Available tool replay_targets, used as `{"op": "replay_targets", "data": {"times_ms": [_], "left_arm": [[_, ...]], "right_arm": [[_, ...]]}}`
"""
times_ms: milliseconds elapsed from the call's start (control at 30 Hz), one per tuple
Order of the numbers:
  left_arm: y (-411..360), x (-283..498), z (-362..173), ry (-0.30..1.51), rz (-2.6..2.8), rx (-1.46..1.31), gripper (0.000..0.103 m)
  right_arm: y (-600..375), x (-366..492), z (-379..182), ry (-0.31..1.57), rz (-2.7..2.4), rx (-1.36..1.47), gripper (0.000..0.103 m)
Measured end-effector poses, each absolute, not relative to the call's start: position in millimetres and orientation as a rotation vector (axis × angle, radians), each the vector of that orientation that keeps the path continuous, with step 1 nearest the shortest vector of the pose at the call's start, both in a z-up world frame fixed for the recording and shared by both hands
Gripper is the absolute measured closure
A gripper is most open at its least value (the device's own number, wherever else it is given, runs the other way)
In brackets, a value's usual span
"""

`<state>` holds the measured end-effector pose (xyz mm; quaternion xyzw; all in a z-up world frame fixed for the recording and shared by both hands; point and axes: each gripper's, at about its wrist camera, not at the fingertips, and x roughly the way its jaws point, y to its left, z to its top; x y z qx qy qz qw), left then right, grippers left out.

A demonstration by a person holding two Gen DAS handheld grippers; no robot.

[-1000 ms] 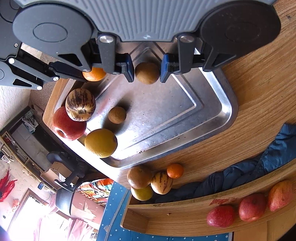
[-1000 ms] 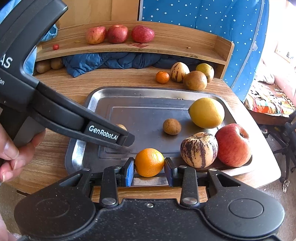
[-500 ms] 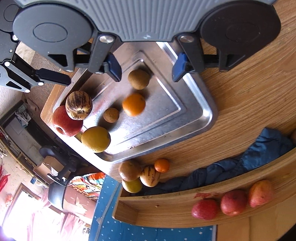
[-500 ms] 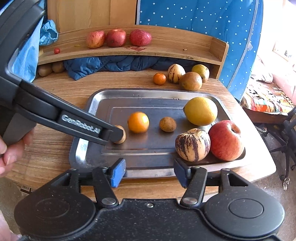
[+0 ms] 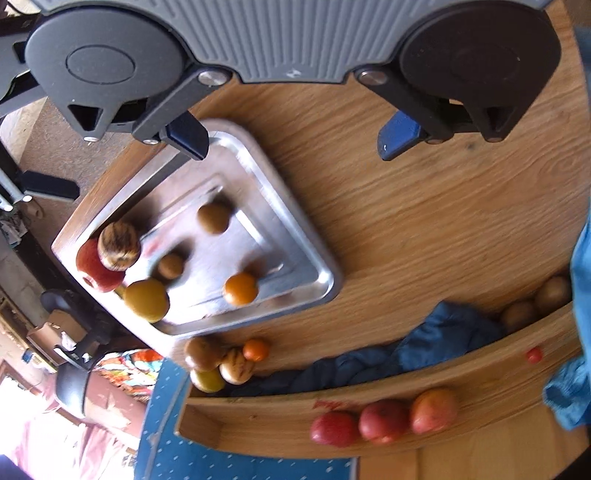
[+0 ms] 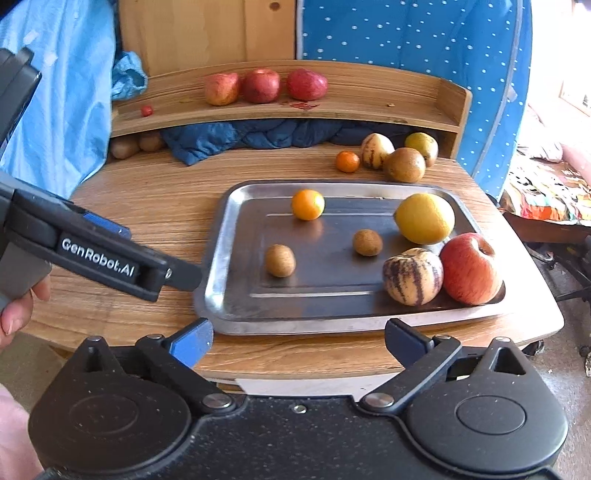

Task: Organize fruits
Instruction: 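Move both open tools back from the tray toward the remaining loose fruit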

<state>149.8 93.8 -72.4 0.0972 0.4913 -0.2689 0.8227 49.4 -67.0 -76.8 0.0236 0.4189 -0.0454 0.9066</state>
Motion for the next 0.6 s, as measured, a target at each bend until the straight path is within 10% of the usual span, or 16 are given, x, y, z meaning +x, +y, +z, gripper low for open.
{"op": "replay_targets", "data": {"times_ms": [600], "left_arm": [[108.8,168.1,-61.0,1.075,-0.472,0.227,0.001]], "right_arm": [[-57.2,57.5,-66.4,0.841,-0.063,0.076,0.001]]}}
